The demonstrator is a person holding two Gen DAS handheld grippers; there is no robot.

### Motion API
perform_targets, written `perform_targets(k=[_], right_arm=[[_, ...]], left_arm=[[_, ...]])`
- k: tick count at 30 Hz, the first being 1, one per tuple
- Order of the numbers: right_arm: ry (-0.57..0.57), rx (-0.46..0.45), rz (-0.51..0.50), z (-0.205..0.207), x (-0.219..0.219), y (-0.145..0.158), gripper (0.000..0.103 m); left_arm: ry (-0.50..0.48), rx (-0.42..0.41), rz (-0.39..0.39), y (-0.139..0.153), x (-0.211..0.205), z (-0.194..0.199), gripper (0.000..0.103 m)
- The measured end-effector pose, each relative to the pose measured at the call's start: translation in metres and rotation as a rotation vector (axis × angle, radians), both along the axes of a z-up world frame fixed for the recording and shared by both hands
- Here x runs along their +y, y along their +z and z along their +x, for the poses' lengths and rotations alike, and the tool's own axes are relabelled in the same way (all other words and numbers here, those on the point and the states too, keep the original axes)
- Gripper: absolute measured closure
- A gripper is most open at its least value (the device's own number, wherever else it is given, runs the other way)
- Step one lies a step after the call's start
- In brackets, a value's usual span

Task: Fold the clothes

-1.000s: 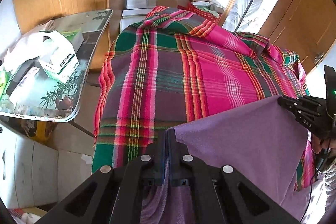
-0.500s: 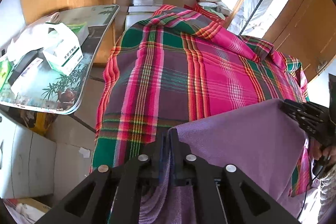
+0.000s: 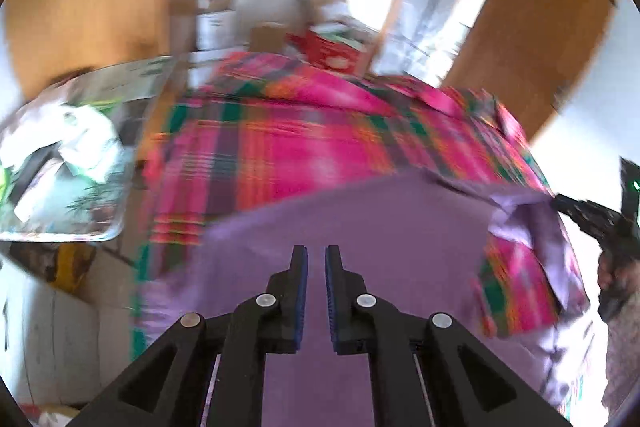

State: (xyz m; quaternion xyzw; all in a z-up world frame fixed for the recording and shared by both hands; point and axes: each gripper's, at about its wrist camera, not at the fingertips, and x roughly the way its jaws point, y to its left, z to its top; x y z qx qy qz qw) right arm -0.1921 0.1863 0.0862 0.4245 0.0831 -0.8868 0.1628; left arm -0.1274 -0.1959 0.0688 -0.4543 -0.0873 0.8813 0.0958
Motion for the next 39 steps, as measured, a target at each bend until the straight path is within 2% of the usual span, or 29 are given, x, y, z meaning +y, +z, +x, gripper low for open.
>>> perform_targets(k=[3, 7, 8, 10, 13, 17, 19, 23, 26, 29, 30, 31, 34, 39], right_arm=[[-0.047, -0.032, -0.035, 0.019, 0.031, -0.005, 0.073], [-0.074, -0.076, -0.097, 0.047, 0.059, -0.017, 0.072], [-0.078, -0.086, -0.117, 0.052, 0.064, -0.020, 0.072], [-0.061, -0.114, -0.143, 0.061, 0.066, -0.029, 0.072], [-0.054, -0.137, -0.117, 0.068, 0.062, -0.042, 0.072], [-0.056, -0.157, -0.147, 0.067, 0.063, -0.054, 0.072], [-0.064, -0.161, -0.151, 0.063, 0.063, -0.058, 0.071], [-0.062, -0.167, -0.153, 0.059, 0.061, -0.063, 0.071], [-0.056, -0.167, -0.134, 0.056, 0.059, -0.067, 0.071], [-0.066, -0.168, -0.159, 0.053, 0.061, -0.069, 0.071], [-0.068, -0.167, -0.166, 0.052, 0.062, -0.069, 0.073], [-0.069, -0.166, -0.173, 0.051, 0.063, -0.069, 0.083], [-0.069, -0.146, -0.182, 0.049, 0.068, -0.063, 0.098], [-0.074, -0.035, -0.134, 0.041, 0.075, -0.032, 0.100]], left_arm=[[-0.102, -0.015, -0.019, -0.006, 0.043, 0.004, 0.094], [-0.197, -0.043, -0.046, -0.018, 0.092, 0.007, 0.094], [-0.214, -0.055, -0.041, -0.021, 0.102, 0.006, 0.093], [-0.238, -0.076, -0.049, -0.029, 0.119, 0.004, 0.084], [-0.257, -0.102, -0.085, -0.038, 0.141, 0.005, 0.082], [-0.290, -0.122, -0.117, -0.048, 0.162, 0.008, 0.080], [-0.271, -0.129, -0.151, -0.052, 0.169, 0.005, 0.076], [-0.231, -0.150, -0.200, -0.061, 0.178, -0.001, 0.076], [-0.204, -0.150, -0.213, -0.062, 0.181, -0.003, 0.076], [-0.176, -0.150, -0.208, -0.062, 0.180, -0.006, 0.079], [-0.166, -0.152, -0.201, -0.062, 0.179, -0.006, 0.089], [-0.162, -0.157, -0.188, -0.062, 0.176, -0.007, 0.099], [-0.151, -0.171, -0.146, -0.060, 0.169, -0.005, 0.100], [-0.149, -0.139, -0.103, -0.048, 0.156, 0.007, 0.100]])
